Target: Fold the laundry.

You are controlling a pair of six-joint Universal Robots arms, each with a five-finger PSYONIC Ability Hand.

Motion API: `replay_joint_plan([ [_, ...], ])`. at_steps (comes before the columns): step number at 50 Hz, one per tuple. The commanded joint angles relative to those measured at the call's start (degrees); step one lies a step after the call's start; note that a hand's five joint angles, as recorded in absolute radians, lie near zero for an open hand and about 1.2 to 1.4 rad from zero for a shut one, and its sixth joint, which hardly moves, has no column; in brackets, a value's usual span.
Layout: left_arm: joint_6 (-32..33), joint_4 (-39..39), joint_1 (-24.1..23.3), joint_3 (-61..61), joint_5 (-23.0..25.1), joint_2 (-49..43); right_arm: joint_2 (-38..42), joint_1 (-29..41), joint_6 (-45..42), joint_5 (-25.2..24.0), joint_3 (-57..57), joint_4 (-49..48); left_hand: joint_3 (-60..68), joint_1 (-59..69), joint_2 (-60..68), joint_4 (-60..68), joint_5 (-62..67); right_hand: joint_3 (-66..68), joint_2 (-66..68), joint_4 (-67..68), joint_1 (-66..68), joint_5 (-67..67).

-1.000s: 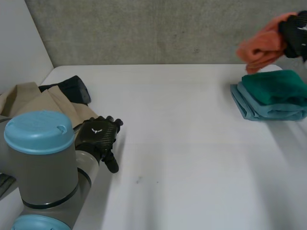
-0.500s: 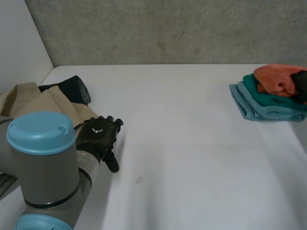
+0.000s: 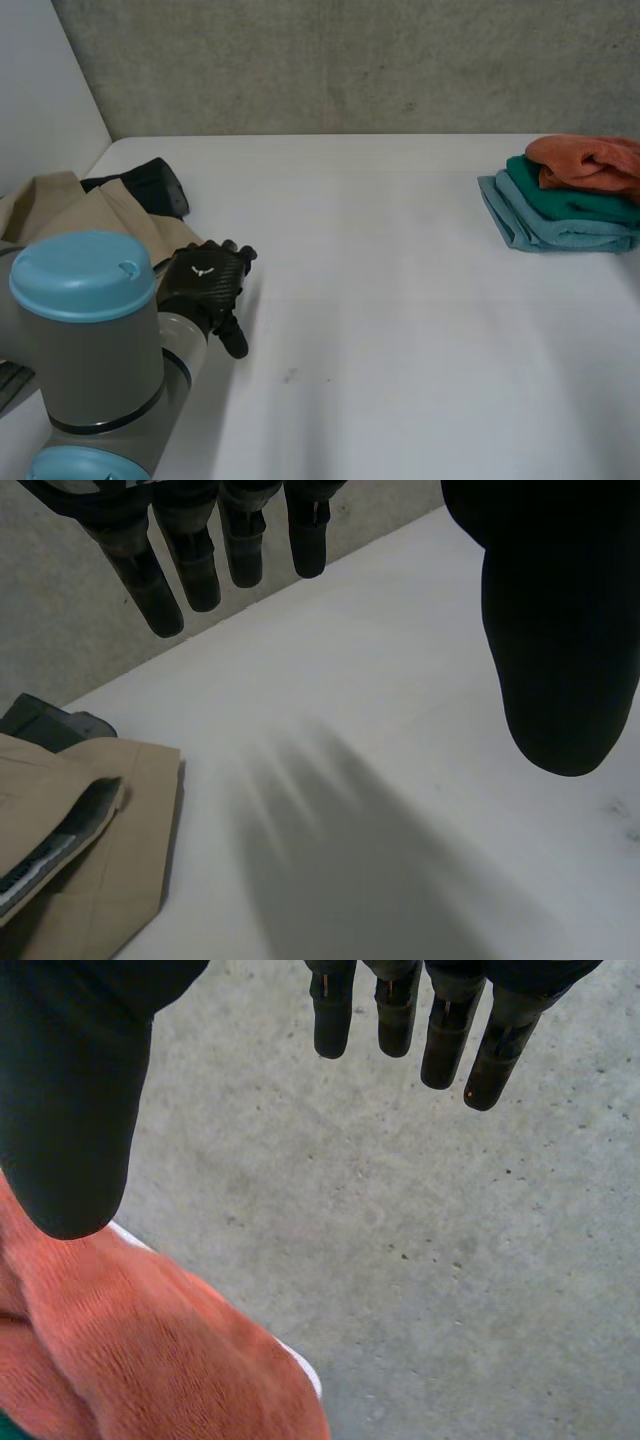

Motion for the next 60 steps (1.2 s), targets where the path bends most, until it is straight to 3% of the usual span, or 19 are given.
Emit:
replay_joint_plan([
  [1, 0.0, 0.0, 0.7, 0.4, 0.0, 2.7, -4.3, 2.3, 1.2, 1.7, -0.6, 12.5, -1.8, -0.9, -1.3, -1.3, -2.3, -2.2, -2.8, -3.4, -1.6, -4.0],
  [6, 0.3, -0.2, 3.0, 0.9, 0.0, 6.0, -7.7, 10.8, 3.8, 4.6, 3.8, 18.8, -1.8, -0.9, -1.3, -1.3, -2.3, -2.2, -2.8, -3.4, -1.6, -4.0],
  [10, 1.7, -0.8, 6.5, 1.9, -0.2, 8.1, -12.1, 17.0, 4.3, 7.7, 12.9, 18.5, -1.5, -0.5, -1.0, -1.0, -2.0, -2.2, -2.8, -3.4, -1.6, -4.0],
  [22, 15.8, -4.0, 19.4, 1.4, -1.2, 7.6, -19.4, 37.0, 3.2, 9.1, 41.9, 1.0, -1.1, -0.2, -0.6, -0.6, -1.6, -2.2, -2.8, -3.4, -1.6, -4.0],
  [27, 20.5, -3.8, 27.1, 0.7, -1.1, 6.0, -18.7, 39.9, 0.6, 9.2, 47.7, -3.1, -1.0, 0.0, -0.5, -0.5, -1.5, -2.2, -2.8, -3.4, -1.6, -4.0],
  [34, 30.6, -3.6, 32.3, -0.5, -1.2, 3.4, -18.2, 40.0, -5.1, 10.7, 51.6, -5.7, 0.0, 1.0, 0.5, 0.5, -0.5, -2.2, -2.8, -3.4, -1.6, -4.0],
  [44, 36.8, 1.0, 33.2, 0.3, -2.6, -3.9, -18.2, 39.5, -6.4, 11.7, 53.8, -8.4, 10.6, 11.6, 11.1, 11.1, 10.1, -2.2, -2.8, -3.4, -1.6, -4.0],
  [47, 38.3, 2.2, 33.2, 1.2, -5.2, -6.0, -18.4, 39.5, -6.4, 11.7, 54.2, -8.8, 24.6, 25.5, 25.1, 25.1, 24.1, -2.2, -2.8, -3.4, -1.6, -4.0],
  [48, 38.8, 2.7, 33.1, 1.4, -6.0, -6.5, -18.5, 39.5, -6.4, 11.7, 54.4, -8.9, 32.9, 33.9, 33.4, 33.4, 32.4, -2.2, -2.8, -3.4, -1.6, -4.0],
  [49, 39.2, 3.7, 33.1, 1.8, -6.9, -6.9, -18.5, 39.4, -6.4, 11.7, 54.5, -8.9, 50.0, 51.0, 50.5, 50.5, 49.5, -2.2, -2.8, -3.4, -1.6, -4.0],
  [51, 39.7, 4.5, 33.0, 2.2, -7.6, -7.0, -18.5, 39.4, -6.4, 11.7, 54.5, -9.0, 62.7, 63.7, 63.2, 63.2, 62.2, -2.2, -2.8, -3.4, -1.6, -4.0],
  [55, 40.8, 5.5, 31.5, 3.6, -7.6, -6.6, -18.8, 39.4, -6.4, 11.7, 54.4, -9.0, 67.6, 68.6, 68.1, 68.1, 67.1, -2.2, -2.8, -3.4, -1.6, -4.0],
  [59, 39.6, 6.1, 24.4, 6.2, -7.6, -6.3, -19.1, 39.3, -6.4, 11.7, 54.2, -9.2, 67.6, 68.6, 68.1, 68.1, 67.1, -2.2, -2.8, -3.4, -1.6, -4.0],
  [60, 38.8, 6.6, 20.5, 7.4, -7.7, -6.2, -19.1, 39.3, -6.4, 11.7, 54.1, -9.2, 67.6, 68.6, 68.1, 68.1, 67.1, -2.2, -2.8, -3.4, -1.6, -4.0],
])
